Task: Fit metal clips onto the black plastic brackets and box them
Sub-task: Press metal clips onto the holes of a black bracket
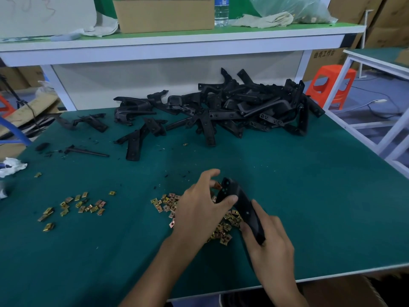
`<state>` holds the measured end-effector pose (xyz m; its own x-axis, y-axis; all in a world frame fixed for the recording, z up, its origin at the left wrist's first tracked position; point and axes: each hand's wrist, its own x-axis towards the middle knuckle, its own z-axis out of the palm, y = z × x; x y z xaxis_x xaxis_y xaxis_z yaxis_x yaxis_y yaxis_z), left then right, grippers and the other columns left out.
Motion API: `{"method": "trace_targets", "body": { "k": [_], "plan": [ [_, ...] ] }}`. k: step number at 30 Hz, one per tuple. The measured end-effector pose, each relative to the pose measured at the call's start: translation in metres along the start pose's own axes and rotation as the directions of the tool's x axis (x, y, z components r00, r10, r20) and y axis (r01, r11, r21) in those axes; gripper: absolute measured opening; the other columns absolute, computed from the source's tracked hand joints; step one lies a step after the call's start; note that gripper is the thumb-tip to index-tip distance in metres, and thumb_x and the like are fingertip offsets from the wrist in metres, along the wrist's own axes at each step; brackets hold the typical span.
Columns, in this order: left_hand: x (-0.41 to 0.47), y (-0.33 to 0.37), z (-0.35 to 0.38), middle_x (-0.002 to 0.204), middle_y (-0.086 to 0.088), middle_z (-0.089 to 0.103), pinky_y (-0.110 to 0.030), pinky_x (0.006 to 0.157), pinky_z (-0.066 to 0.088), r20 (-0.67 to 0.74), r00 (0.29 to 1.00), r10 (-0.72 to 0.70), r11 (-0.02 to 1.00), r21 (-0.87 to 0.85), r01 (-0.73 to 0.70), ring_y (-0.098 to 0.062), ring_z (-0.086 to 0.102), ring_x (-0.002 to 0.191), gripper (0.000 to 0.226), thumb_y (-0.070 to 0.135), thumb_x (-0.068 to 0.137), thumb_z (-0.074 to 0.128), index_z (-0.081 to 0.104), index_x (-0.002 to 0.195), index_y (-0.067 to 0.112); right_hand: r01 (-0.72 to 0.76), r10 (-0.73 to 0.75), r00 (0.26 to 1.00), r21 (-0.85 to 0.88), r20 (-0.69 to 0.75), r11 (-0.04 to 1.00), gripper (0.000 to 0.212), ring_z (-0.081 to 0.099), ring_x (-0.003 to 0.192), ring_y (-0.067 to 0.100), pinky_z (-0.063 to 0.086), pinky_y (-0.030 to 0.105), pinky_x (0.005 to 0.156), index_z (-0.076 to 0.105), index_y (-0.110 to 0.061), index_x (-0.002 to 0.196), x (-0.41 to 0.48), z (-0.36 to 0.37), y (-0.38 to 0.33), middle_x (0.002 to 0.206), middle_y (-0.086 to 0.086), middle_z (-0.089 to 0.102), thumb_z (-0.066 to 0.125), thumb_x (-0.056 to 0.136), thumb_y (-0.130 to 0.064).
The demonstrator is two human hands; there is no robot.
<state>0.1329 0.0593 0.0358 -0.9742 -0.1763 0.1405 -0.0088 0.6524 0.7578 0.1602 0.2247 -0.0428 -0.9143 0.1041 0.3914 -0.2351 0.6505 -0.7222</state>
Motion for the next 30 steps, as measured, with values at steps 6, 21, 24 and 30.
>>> {"method": "trace_targets", "body": {
  "k": [6,21,24,30],
  "plan": [
    [-0.001,0.004,0.005,0.101,0.027,0.054,-0.025,0.074,0.037,-0.093,0.992,0.08,0.988,0.142,-0.067,0.0,0.052,0.084,0.064,0.059,0.084,0.065,0.035,0.139,0.046,-0.008,0.007,1.0,0.014,0.002,1.0,0.061,0.058,0.08,0.006,0.05,0.032,0.064,0.06,-0.026,0.14,0.0,-0.002,-0.002,0.095,-0.009,0.057,0.082,0.084,-0.023],
    [-0.004,-0.001,0.013,0.108,0.02,0.065,-0.029,0.08,0.044,-0.077,0.988,0.132,0.982,0.145,-0.12,-0.005,0.059,0.099,0.057,0.052,0.09,0.062,0.035,0.14,0.046,-0.052,0.052,0.999,0.042,0.012,0.998,0.059,0.057,0.088,0.006,0.047,0.028,0.068,0.061,-0.024,0.138,0.001,-0.002,-0.003,0.098,-0.011,0.058,0.082,0.084,-0.021],
    [-0.008,-0.004,0.017,0.121,0.021,0.062,-0.028,0.086,0.041,-0.016,0.993,0.116,0.991,0.072,-0.115,-0.005,0.055,0.111,0.059,0.058,0.089,0.061,0.032,0.141,0.05,-0.102,0.103,0.995,0.105,0.0,0.989,0.057,0.057,0.095,-0.001,0.045,0.023,0.079,0.059,-0.025,0.139,0.003,-0.002,-0.003,0.106,-0.012,0.06,0.08,0.086,-0.022],
    [-0.015,0.009,0.029,0.136,0.016,0.059,-0.025,0.091,0.042,0.057,0.983,0.174,0.985,-0.011,-0.174,-0.007,0.055,0.122,0.062,0.059,0.087,0.064,0.041,0.143,0.043,-0.194,0.207,0.978,0.227,-0.035,0.955,0.055,0.05,0.11,-0.015,0.041,0.011,0.095,0.055,-0.03,0.142,-0.001,-0.012,-0.004,0.119,-0.026,0.053,0.075,0.091,-0.026]
  ]
}}
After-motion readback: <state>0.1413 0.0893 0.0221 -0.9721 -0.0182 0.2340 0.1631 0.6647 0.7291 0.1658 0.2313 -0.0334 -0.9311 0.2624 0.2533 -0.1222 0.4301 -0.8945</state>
